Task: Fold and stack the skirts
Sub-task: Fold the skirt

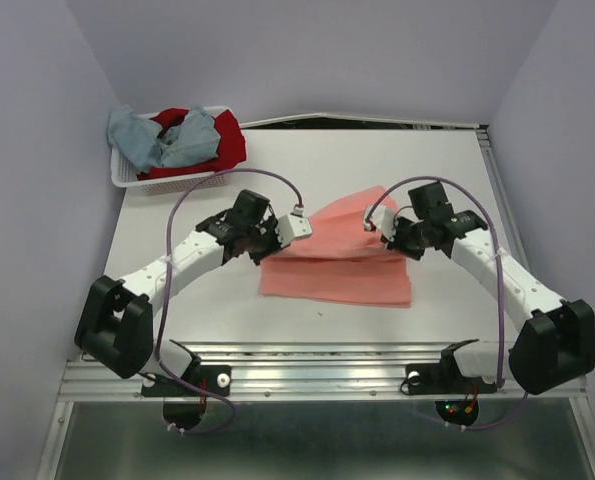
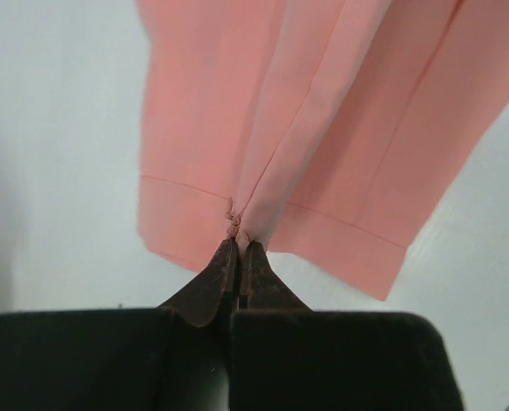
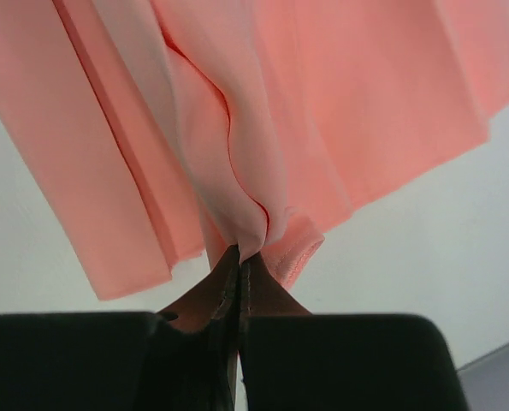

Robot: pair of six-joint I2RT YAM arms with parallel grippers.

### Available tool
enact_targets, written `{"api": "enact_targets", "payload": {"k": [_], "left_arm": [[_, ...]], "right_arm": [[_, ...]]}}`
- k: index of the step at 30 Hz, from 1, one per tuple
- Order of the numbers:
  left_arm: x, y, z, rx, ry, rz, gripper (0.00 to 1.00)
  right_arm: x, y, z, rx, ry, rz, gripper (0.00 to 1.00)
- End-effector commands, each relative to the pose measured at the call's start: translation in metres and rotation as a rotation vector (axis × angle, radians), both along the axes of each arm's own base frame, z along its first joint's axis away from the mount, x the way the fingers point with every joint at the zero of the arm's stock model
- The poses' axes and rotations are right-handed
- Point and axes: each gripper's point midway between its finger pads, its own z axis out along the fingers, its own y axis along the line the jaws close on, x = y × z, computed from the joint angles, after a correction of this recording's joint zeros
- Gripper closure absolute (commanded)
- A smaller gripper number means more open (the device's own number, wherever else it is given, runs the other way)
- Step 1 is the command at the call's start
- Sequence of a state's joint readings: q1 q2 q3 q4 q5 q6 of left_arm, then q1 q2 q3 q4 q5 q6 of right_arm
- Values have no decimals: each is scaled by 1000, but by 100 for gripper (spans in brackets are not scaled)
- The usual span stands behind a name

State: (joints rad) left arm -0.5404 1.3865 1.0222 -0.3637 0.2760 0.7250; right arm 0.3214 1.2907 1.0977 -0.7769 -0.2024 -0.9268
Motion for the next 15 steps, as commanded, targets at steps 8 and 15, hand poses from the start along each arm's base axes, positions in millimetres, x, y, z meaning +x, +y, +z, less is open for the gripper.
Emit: {"api": "enact_targets", "payload": {"k": [8,15], "left_arm": [[-77,-22,-116,80,312,-108,100],[-75,-21,-106,62,272,-70,75]], "right_arm": [[-32,-12,-111,-41,159,-36,99],[-23,-11,-84,-15,110,-89,65]]}}
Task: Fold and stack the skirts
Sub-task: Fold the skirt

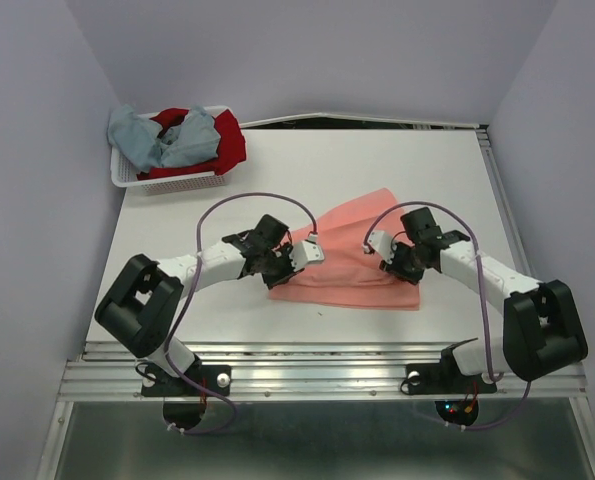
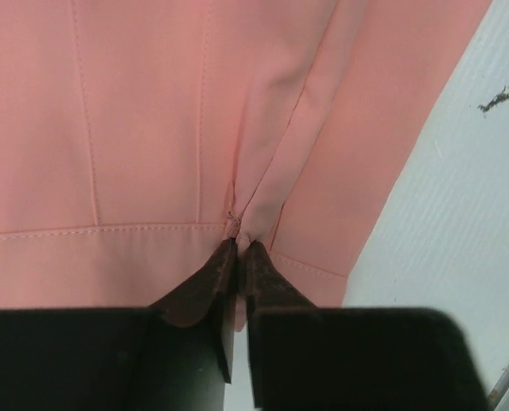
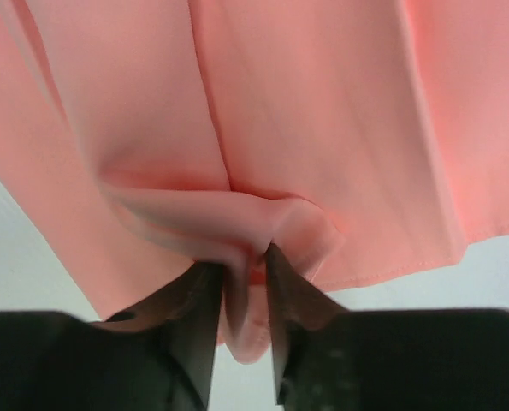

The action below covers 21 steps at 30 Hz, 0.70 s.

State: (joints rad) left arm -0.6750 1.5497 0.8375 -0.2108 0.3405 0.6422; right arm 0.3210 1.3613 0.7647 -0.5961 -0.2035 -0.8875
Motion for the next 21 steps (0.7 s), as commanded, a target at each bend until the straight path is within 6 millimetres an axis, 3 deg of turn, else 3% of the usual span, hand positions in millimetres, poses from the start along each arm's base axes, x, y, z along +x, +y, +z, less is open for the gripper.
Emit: {"api": "enact_targets", "payload": {"k": [1,4,6,7,8,9,10,13,14,17,19,21], "left_arm": [[-11,8,2,11,26,39,75],[-13,4,12,-9,50,54,74],[-15,2,15,-13,64,52,71],[-21,4,15,-7,89,42,66],[-22,5,22,-13,73,19,51],[-28,6,26,-18,78,1,44],[-29,6,32,-32,61,-13,30],[-29,6,65,-89,-19,-42,15],[-25,3,83,-117,-58,-52,14],[-15,-1,105,-136,-100,-27,17],[2,-9,121,-167,-130,7,22],[27,-15,125,-174,-143,82,27]], "right_arm": [[30,3,38,37,-129,-86,61],[48,6,58,48,-185,-105,58],[59,6,55,28,-188,-119,46],[69,6,62,20,-203,-124,32],[70,2,56,-17,-177,-126,24],[79,-4,67,-14,-192,-145,21],[81,-6,72,-3,-194,-150,17],[69,0,103,70,-196,-103,2],[63,3,116,96,-204,-95,1],[45,13,130,161,-138,-88,2],[37,21,126,193,-80,-60,2],[25,23,106,179,12,-50,3]]}}
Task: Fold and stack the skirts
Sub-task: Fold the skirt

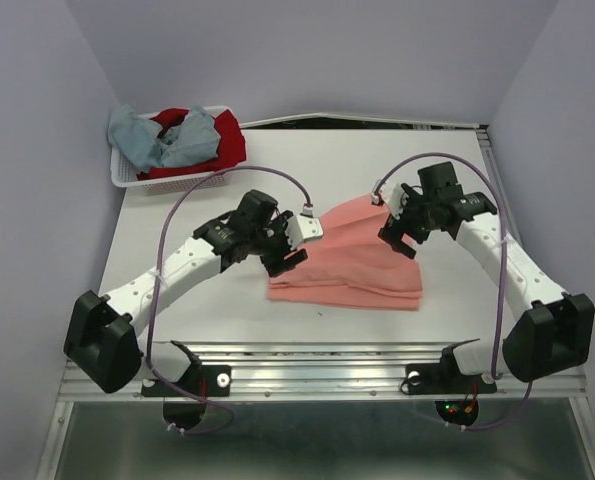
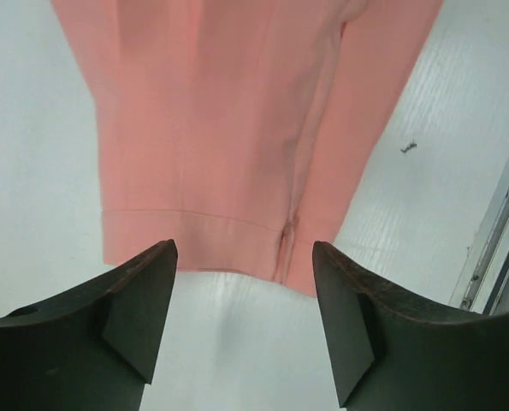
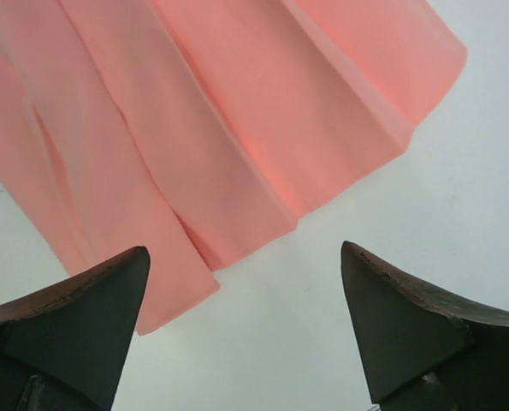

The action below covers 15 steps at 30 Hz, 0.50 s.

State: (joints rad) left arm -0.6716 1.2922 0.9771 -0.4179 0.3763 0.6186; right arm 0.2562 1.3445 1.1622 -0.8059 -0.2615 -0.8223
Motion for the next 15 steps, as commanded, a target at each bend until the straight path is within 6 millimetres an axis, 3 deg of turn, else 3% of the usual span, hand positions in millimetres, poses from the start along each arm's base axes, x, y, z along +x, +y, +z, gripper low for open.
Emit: {"api": "enact_targets", "payload": {"k": [1,2,3,6,7,8,11,15], "left_arm": [[39,-10,14,-27,-16,114,33],[50,-14,19,-34,-24,141,37],[59,-14,4,-6,4,173,40],[86,-14,-15,23,15,286,46],[94,-12,-21,33,16,319,46],[98,-13,-26,37,31,341,50],[97,-7,-60,93,101,378,52],[83,8,-99,158,173,412,63]], "right_arm": [[-36,13,-23,44,192,59,4],[-40,14,-32,29,214,59,6],[-48,16,-46,12,245,68,11],[-43,13,-70,-53,217,45,19],[-50,12,-86,-85,236,56,25],[-44,6,-98,-121,228,24,28],[-27,-9,-126,-219,217,-38,37],[5,-15,-138,-291,164,-94,41]]}}
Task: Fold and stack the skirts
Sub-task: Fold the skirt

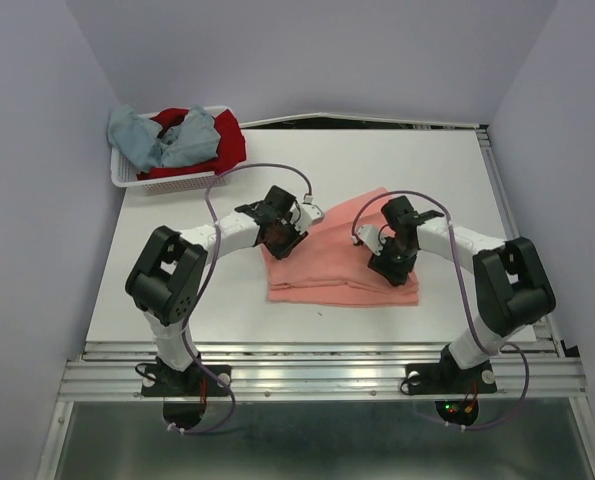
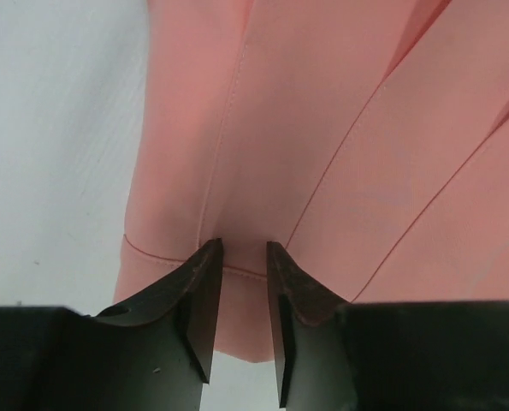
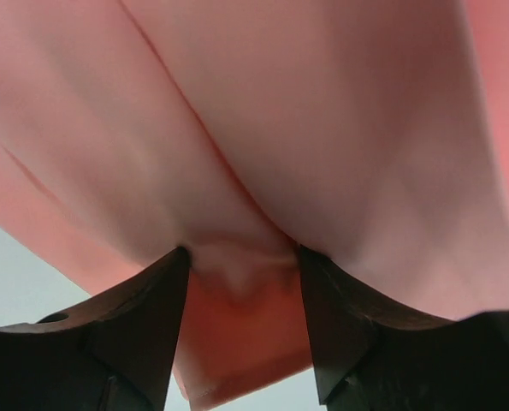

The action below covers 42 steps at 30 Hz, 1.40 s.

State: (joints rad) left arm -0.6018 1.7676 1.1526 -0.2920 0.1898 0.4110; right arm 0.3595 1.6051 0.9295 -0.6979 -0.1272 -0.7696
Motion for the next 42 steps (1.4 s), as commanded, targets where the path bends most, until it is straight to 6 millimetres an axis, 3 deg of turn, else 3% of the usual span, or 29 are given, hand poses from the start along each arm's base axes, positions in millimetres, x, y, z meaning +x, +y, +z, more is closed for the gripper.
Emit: {"api": "enact_targets", "payload": {"k": [1,2,5,6,8,9,12,13,14,15,16,17,19,20,21,23,24,26,27,28,30,31,32,33,36,38,41,42], "left_arm": [[-7,11,-10,5,22,73,65],[-11,13,-13,6,33,81,68],[-28,24,-17,13,59,98,71],[-36,31,-22,27,72,102,72],[-37,36,-10,16,35,109,77],[-34,37,2,-5,12,118,77],[-35,25,26,-79,-1,105,76],[-32,19,43,-128,-30,101,74],[-30,16,54,-156,-47,103,68],[-26,8,77,-213,-86,101,66],[-22,5,88,-236,-109,109,65],[-17,0,106,-276,-138,131,63],[-15,-8,118,-307,-145,149,61],[-15,-16,126,-332,-145,165,60],[-15,-20,126,-336,-141,173,60],[-13,-27,127,-338,-164,193,58],[-18,-36,122,-334,-154,188,58],[-19,-43,116,-318,-159,203,57],[-21,-47,111,-312,-147,199,57],[-27,-55,100,-294,-121,181,57],[-34,-61,85,-265,-89,167,57],[-42,-67,79,-257,-73,145,58],[-46,-69,75,-247,-67,133,58],[-52,-72,69,-233,-63,119,58],[-57,-75,59,-205,-48,101,58],[-59,-74,53,-177,-34,96,58],[-61,-72,41,-125,-8,86,58],[-63,-70,36,-107,9,84,58]], "right_arm": [[60,-9,-6,-102,-175,-69,42],[80,-7,0,-110,-225,-80,43],[109,-5,-11,-154,-249,-78,43],[132,2,0,-142,-296,-78,43],[155,8,-2,-146,-324,-82,43],[179,17,15,-123,-380,-90,42],[211,30,27,-88,-439,-130,42],[230,37,49,-53,-499,-155,37],[236,41,60,-29,-520,-175,35],[245,47,84,19,-564,-223,29],[246,49,96,46,-582,-240,26],[241,55,124,117,-605,-275,23],[232,59,155,195,-630,-329,20],[222,58,160,249,-600,-397,20],[210,58,186,306,-620,-433,20],[187,54,193,364,-557,-509,20],[166,63,198,459,-489,-577,21],[138,73,193,547,-369,-622,24],[120,77,177,583,-272,-712,25],[102,91,184,673,-185,-724,31],[85,102,179,745,-72,-752,37],[73,108,164,760,9,-777,45],[66,122,166,829,86,-757,47],[55,127,151,845,189,-831,52],[47,149,145,971,371,-888,60],[41,154,128,1024,428,-916,65],[40,159,122,1111,487,-996,67],[33,155,112,1100,510,-1050,68]]}}
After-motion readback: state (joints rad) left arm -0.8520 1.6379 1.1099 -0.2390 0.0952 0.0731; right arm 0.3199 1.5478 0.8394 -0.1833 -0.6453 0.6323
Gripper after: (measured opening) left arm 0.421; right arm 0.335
